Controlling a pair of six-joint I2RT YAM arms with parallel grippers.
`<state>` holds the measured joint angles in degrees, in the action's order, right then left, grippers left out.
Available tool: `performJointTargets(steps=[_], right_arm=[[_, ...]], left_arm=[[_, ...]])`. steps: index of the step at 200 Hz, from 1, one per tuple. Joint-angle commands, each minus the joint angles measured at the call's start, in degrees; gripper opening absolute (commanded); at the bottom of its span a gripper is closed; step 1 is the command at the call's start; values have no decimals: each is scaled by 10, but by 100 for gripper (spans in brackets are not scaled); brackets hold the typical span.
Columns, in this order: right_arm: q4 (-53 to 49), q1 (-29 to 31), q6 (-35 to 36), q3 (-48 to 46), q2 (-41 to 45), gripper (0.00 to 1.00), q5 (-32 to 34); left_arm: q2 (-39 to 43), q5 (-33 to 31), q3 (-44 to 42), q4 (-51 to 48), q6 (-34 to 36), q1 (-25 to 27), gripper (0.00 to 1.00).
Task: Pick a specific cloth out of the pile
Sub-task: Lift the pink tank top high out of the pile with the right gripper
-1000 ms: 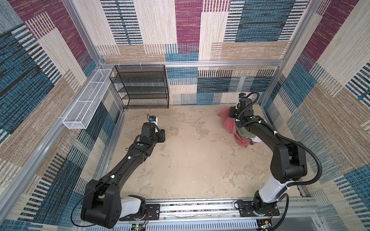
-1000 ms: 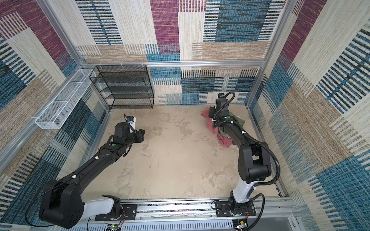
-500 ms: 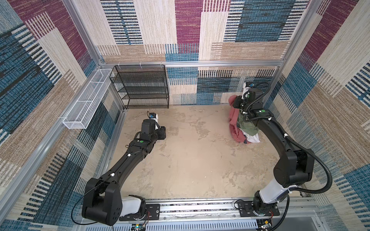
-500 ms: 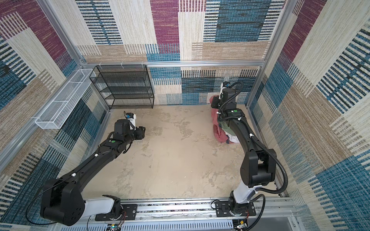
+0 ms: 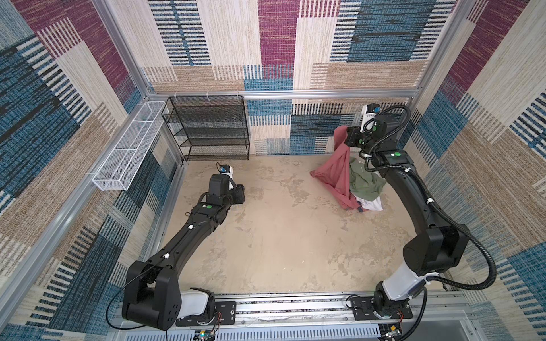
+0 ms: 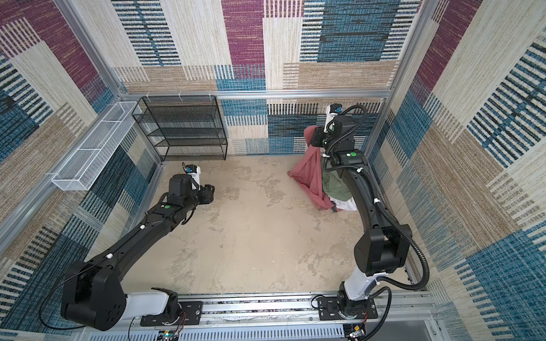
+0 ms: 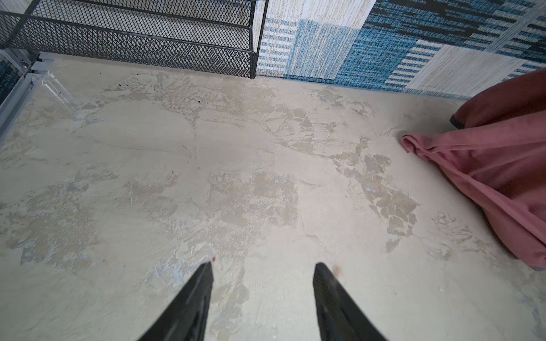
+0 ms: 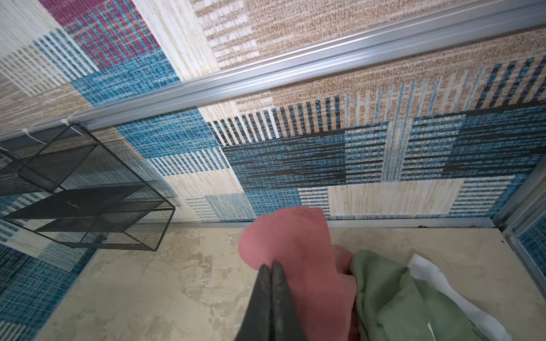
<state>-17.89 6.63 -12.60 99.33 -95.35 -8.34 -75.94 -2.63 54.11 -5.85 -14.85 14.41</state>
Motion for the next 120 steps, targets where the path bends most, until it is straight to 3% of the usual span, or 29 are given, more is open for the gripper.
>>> performJointTargets(steps=[1, 26, 120], right_arm=[[8, 0, -10, 25, 0, 0, -46], [-9, 4, -8, 62, -3, 0, -88], [-73, 66, 5, 258, -50, 0, -141]], left_arm=[[13, 7, 3, -1, -13, 1, 58], [31, 10, 2, -4, -14, 1, 58], [106, 3, 30, -85, -23, 1, 57]])
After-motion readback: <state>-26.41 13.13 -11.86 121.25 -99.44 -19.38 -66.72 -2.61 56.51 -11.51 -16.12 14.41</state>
